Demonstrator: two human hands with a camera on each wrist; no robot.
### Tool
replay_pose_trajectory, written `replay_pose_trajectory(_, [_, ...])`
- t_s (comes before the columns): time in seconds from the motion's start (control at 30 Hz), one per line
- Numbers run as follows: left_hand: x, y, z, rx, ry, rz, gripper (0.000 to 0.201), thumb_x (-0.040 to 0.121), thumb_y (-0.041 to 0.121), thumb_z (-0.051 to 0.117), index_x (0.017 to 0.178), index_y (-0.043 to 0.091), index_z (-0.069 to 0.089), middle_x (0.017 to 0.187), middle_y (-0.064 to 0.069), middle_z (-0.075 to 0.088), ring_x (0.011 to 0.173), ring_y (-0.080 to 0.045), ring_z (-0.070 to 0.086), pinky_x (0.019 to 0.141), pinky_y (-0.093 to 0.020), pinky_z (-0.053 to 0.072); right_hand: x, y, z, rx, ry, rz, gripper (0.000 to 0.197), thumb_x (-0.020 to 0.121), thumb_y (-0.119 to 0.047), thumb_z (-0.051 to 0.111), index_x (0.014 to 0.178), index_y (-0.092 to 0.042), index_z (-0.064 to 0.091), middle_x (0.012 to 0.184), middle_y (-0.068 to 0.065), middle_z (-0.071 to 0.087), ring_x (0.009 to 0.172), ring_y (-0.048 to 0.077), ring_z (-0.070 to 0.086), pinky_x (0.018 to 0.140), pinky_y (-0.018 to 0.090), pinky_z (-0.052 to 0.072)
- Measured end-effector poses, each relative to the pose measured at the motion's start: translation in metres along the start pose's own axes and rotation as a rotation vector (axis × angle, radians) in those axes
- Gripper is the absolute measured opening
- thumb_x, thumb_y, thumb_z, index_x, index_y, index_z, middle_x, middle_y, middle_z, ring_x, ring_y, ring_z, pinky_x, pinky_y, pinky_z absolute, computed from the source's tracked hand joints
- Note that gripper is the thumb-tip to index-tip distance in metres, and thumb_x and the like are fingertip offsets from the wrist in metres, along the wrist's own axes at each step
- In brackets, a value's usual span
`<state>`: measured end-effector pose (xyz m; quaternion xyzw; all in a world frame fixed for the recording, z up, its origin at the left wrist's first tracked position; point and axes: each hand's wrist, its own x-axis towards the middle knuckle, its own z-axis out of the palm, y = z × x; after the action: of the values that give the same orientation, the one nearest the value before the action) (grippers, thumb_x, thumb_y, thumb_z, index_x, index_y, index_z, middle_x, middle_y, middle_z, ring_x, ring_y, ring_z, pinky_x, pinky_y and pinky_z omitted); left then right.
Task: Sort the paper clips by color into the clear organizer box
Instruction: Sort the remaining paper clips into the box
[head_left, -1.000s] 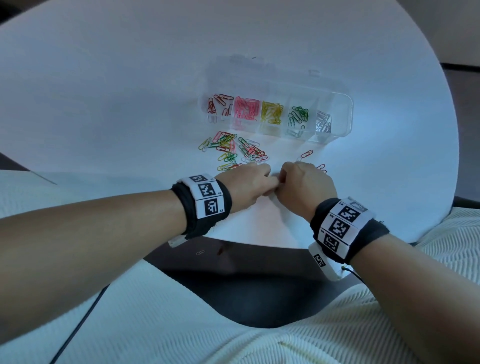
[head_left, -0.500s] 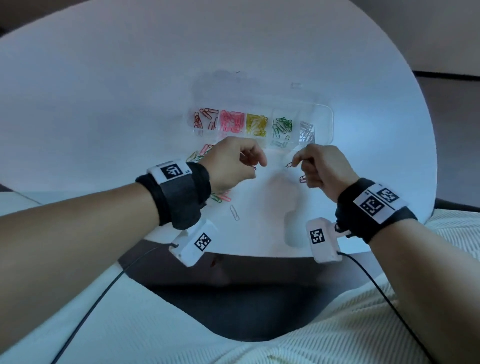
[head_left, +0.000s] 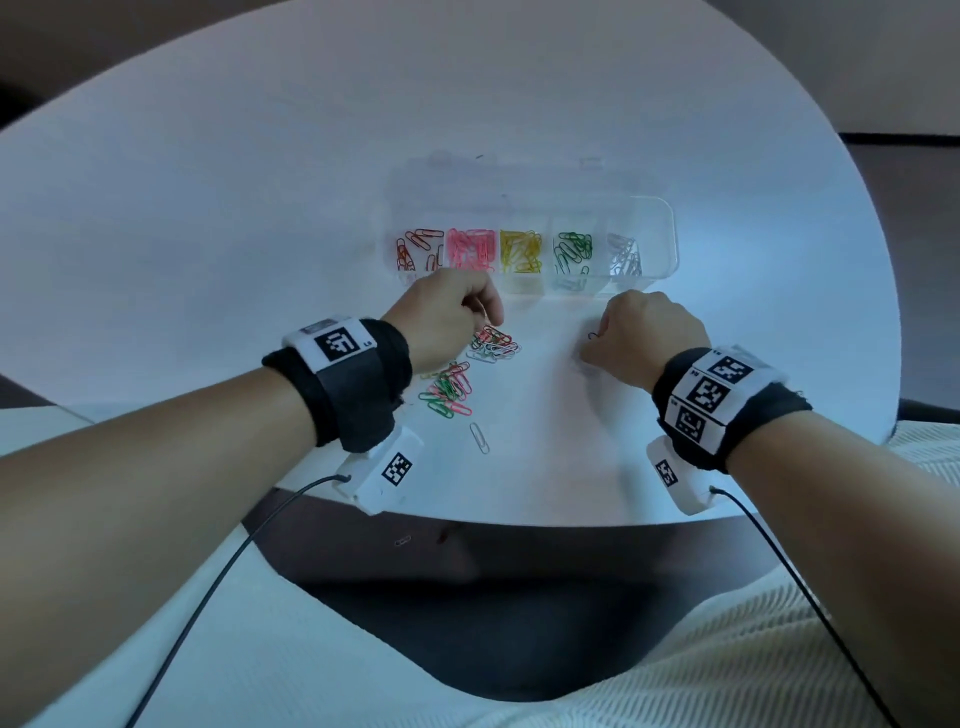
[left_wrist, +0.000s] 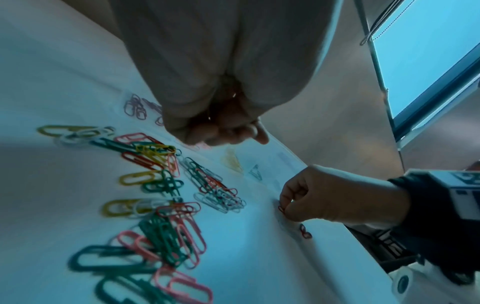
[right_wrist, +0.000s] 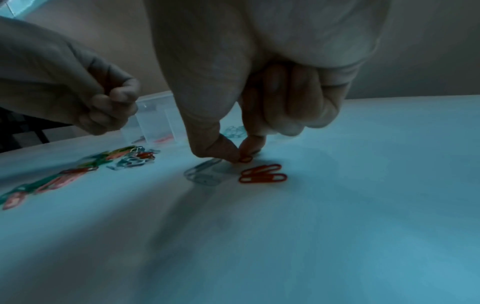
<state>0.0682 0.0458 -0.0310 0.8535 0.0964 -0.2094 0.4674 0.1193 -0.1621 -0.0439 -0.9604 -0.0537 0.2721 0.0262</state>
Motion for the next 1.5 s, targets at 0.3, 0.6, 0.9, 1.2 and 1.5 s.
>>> replay_pose_trajectory(0.3, [-0.005, -0.013, 0.019, 0.377, 0.068, 0.125, 0.031, 0.086, 0.015, 0.050, 0.111, 0.020, 0.068, 0.097, -0.002, 0.067, 0.092, -0.022, 0.059, 0.084, -0.031, 0.046, -0.011, -0.002, -0.002, 0.071, -0.087, -0.066, 0.022, 0.083, -0.033, 0.049, 0.075, -0.014, 0.055, 0.079, 0.004, 0.056, 0.076, 0.028, 0.055, 0.062, 0.028, 0.037])
replay_pose_trajectory(0.6, [0.000, -0.029, 0.021, 0.486, 0.062, 0.197, 0.025, 0.093, 0.026, 0.058, 0.114, 0.021, 0.070, 0.096, -0.008, 0.059, 0.088, -0.028, 0.059, 0.078, -0.035, 0.048, -0.025, -0.009, -0.010, 0.591, -0.145, -0.071, 0.027, 0.086, -0.019, 0.044, 0.063, -0.016, 0.030, 0.059, 0.000, 0.034, 0.055, 0.019, 0.028, 0.053, 0.030, 0.021])
replay_pose_trajectory(0.9, [-0.001, -0.024, 0.020, 0.476, 0.095, 0.210, 0.020, 0.090, 0.020, 0.054, 0.105, 0.016, 0.065, 0.092, -0.004, 0.058, 0.084, -0.026, 0.057, 0.073, -0.033, 0.046, -0.031, -0.016, -0.013, 0.854, -0.238, -0.007, 0.029, 0.079, -0.014, 0.044, 0.056, -0.021, 0.028, 0.050, -0.001, 0.024, 0.053, 0.019, 0.014, 0.051, 0.029, 0.012])
replay_pose_trajectory(1.2, [-0.003, -0.023, 0.022, 0.548, -0.002, 0.184, 0.023, 0.092, 0.022, 0.055, 0.109, 0.017, 0.070, 0.099, -0.007, 0.058, 0.087, -0.027, 0.056, 0.071, -0.030, 0.043, -0.032, -0.018, -0.011, 0.879, -0.253, 0.002, 0.032, 0.080, -0.013, 0.044, 0.052, -0.021, 0.032, 0.041, -0.008, 0.028, 0.046, 0.018, 0.016, 0.046, 0.022, 0.015])
replay_pose_trajectory(1.5, [-0.002, -0.022, 0.020, 0.522, 0.041, 0.157, 0.017, 0.086, 0.022, 0.055, 0.091, 0.010, 0.065, 0.093, -0.005, 0.059, 0.083, -0.027, 0.057, 0.073, -0.036, 0.047, -0.035, -0.018, -0.013, 0.907, -0.266, 0.008, 0.036, 0.081, -0.012, 0.043, 0.049, -0.023, 0.030, 0.044, -0.007, 0.026, 0.049, 0.018, 0.014, 0.047, 0.023, 0.014])
